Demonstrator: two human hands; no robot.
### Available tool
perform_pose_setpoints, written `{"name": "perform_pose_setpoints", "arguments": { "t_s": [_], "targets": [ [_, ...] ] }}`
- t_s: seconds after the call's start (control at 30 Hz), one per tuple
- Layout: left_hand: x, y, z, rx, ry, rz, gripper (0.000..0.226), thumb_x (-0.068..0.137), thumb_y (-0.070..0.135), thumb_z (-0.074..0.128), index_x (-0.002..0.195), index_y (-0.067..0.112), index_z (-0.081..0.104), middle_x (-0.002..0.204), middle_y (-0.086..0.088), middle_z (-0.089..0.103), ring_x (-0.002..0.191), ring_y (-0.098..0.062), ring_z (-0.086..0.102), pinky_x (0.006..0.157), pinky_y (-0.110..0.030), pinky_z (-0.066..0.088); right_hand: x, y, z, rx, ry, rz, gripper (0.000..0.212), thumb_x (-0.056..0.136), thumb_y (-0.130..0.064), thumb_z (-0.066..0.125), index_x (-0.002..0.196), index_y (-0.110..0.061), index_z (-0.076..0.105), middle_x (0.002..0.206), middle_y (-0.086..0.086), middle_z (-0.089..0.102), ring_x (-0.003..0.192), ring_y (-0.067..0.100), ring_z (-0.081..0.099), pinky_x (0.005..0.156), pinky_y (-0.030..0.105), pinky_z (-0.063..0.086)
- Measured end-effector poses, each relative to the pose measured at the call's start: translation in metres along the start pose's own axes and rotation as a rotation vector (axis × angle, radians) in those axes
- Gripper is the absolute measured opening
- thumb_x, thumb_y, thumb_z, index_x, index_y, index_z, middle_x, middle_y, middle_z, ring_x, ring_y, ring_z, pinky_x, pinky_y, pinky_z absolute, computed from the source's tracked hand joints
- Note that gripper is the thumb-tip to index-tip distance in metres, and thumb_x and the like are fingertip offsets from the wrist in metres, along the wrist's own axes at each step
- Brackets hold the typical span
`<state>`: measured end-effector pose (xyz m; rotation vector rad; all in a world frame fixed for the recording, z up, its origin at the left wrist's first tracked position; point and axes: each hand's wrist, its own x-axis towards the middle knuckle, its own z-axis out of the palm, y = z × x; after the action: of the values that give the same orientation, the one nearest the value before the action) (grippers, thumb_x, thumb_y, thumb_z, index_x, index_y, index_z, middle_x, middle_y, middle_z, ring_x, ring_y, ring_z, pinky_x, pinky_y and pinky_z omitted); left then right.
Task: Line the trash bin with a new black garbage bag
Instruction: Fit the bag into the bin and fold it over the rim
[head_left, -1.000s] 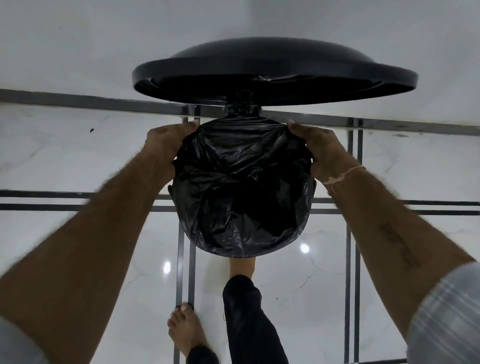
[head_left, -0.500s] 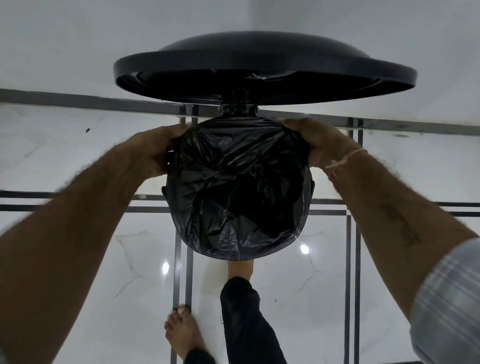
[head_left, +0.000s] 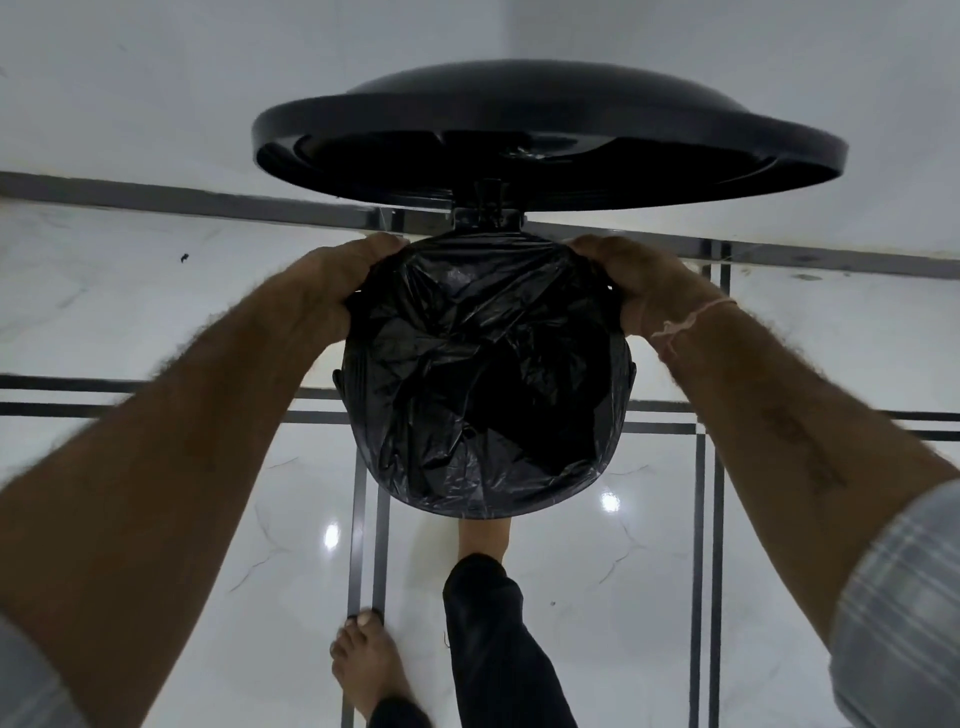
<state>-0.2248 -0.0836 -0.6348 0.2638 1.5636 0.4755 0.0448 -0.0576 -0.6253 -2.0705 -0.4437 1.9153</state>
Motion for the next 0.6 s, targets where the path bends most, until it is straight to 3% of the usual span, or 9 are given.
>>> {"name": "perform_pose_setpoints", "arguments": {
  "t_s": [0.07, 0.17, 0.27, 0.37, 0.53, 0.6],
  "targets": [
    [0.003, -0.001, 0.002, -0.003, -0.005, 0.004, 0.034, 0.09, 0.041, 0.073, 0.104, 0.011, 0.073, 0.104, -0.009, 0.077, 0.085, -0.021, 0.075, 0.063, -0.032, 0.062, 0.0, 0.001, 0.002, -0.015, 0.045, -0.007, 0.024, 0.096, -0.032, 0.072, 0.098, -0.008, 0.072, 0.098, 0.009, 0.075, 0.078, 0.023, 0.074, 0.066, 0.033, 0.064],
    [0.0, -0.014, -0.015, -0.073, -0.014, 0.151, 0.042, 0.091, 0.055, 0.065, 0.099, 0.015, 0.077, 0.095, -0.002, 0.077, 0.087, -0.019, 0.073, 0.079, -0.034, 0.062, -0.008, 0.015, -0.004, 0.061, 0.135, -0.118, 0.03, 0.095, -0.038, 0.073, 0.092, -0.008, 0.075, 0.08, 0.004, 0.076, 0.07, 0.019, 0.075, 0.057, 0.03, 0.063],
    [-0.015, -0.04, -0.036, -0.015, -0.111, 0.152, 0.041, 0.091, 0.061, 0.061, 0.086, 0.025, 0.079, 0.083, 0.009, 0.075, 0.083, -0.014, 0.067, 0.072, -0.029, 0.052, -0.026, 0.045, -0.022, 0.084, 0.145, -0.119, 0.036, 0.093, -0.049, 0.071, 0.102, -0.014, 0.078, 0.087, -0.004, 0.075, 0.09, 0.016, 0.07, 0.066, 0.031, 0.057],
    [-0.02, -0.058, -0.043, -0.062, -0.064, 0.135, 0.035, 0.089, 0.056, 0.067, 0.088, 0.023, 0.078, 0.085, 0.011, 0.076, 0.082, -0.013, 0.069, 0.074, -0.033, 0.052, -0.033, 0.06, -0.029, 0.142, 0.1, -0.013, 0.03, 0.092, -0.052, 0.071, 0.086, -0.023, 0.077, 0.085, -0.009, 0.074, 0.096, 0.017, 0.067, 0.08, 0.038, 0.057],
    [-0.022, -0.056, -0.028, -0.195, -0.013, -0.018, 0.049, 0.086, 0.063, 0.062, 0.101, 0.018, 0.072, 0.094, 0.005, 0.074, 0.089, -0.019, 0.07, 0.066, -0.036, 0.057, -0.03, 0.05, -0.022, 0.251, 0.119, 0.065, 0.032, 0.096, -0.049, 0.067, 0.091, -0.018, 0.072, 0.09, -0.004, 0.07, 0.086, 0.018, 0.068, 0.053, 0.031, 0.06],
    [-0.025, -0.061, -0.027, -0.248, 0.01, 0.031, 0.049, 0.091, 0.064, 0.056, 0.094, 0.018, 0.072, 0.084, 0.006, 0.077, 0.083, -0.018, 0.073, 0.067, -0.035, 0.059, -0.032, 0.056, -0.022, 0.263, 0.127, 0.041, 0.036, 0.098, -0.051, 0.062, 0.1, -0.016, 0.07, 0.098, -0.002, 0.069, 0.095, 0.02, 0.068, 0.067, 0.036, 0.062]
  ]
}}
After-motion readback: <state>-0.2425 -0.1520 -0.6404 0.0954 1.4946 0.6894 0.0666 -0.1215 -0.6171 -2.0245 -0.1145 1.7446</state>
